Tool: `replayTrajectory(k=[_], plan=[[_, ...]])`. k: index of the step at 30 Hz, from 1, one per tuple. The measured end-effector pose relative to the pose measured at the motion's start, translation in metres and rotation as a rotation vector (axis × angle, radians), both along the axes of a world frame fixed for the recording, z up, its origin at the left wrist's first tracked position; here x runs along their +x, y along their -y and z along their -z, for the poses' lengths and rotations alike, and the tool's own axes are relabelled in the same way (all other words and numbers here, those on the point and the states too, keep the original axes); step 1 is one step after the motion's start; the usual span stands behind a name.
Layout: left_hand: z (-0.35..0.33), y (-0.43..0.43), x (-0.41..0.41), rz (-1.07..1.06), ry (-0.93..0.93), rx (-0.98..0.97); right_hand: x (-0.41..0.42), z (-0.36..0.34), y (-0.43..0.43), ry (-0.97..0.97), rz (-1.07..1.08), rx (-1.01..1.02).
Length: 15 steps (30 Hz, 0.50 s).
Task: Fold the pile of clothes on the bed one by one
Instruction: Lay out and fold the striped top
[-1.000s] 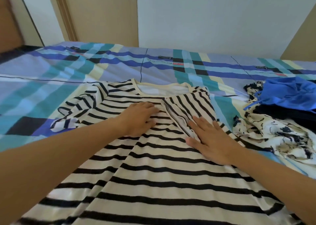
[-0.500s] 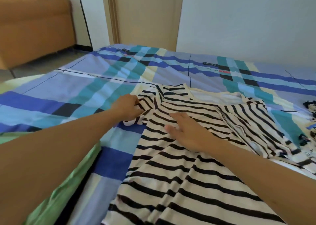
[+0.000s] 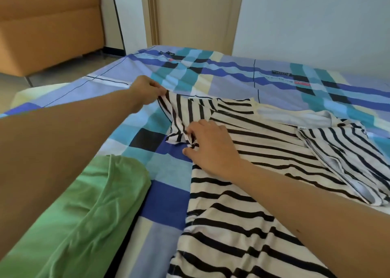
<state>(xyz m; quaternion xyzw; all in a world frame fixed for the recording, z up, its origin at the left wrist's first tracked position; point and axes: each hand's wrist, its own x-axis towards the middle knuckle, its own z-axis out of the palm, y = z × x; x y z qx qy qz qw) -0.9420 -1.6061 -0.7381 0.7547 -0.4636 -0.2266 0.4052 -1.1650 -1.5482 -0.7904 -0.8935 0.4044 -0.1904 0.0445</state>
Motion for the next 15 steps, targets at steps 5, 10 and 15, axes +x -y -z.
replayTrajectory(k=[5, 10, 15], plan=[[0.029, 0.006, 0.007, -0.175, -0.035, 0.041, 0.017, 0.006, 0.004, -0.067, 0.090, -0.062], [0.041, -0.001, -0.026, -0.038, 0.050, 0.259, 0.020, 0.013, 0.007, -0.096, 0.139, -0.091], [0.020, 0.009, -0.037, -0.038, -0.085, 0.068, 0.023, 0.003, 0.001, 0.066, 0.094, -0.251]])
